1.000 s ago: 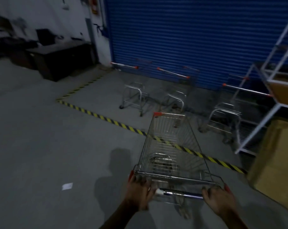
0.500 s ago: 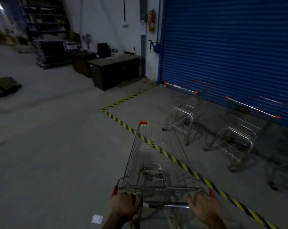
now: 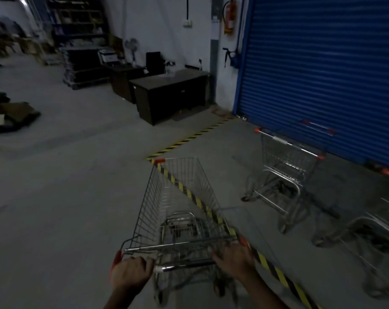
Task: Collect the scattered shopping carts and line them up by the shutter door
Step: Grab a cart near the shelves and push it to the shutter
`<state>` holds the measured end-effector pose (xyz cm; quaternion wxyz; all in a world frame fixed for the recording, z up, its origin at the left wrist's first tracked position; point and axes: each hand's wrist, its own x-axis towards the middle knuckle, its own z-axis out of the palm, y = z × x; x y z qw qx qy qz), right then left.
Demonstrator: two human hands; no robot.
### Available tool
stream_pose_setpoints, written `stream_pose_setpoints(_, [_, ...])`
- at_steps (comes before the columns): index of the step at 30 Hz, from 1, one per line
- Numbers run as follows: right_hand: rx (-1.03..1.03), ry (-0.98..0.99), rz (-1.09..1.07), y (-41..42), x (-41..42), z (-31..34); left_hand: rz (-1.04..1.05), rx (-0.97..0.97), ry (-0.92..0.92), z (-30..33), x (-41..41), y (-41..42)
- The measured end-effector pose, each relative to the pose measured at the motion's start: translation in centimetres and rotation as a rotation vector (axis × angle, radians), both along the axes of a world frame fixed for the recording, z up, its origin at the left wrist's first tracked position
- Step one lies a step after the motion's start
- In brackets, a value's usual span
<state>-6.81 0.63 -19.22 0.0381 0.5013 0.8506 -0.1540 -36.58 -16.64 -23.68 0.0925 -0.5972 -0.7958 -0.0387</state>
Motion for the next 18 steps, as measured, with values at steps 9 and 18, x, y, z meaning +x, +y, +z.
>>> stream_pose_setpoints(9, [0.262, -0.144, -0.033, 23.9, -15.9, -3.3, 0.039, 0.011, -0.135, -1.0, -18.0, 25.9])
stream_pose_setpoints(18, [0.327, 0.012, -0.223, 43.2, -22.4, -6.4, -0.109, -0.319, -0.241, 1.0, -26.2, 52.8])
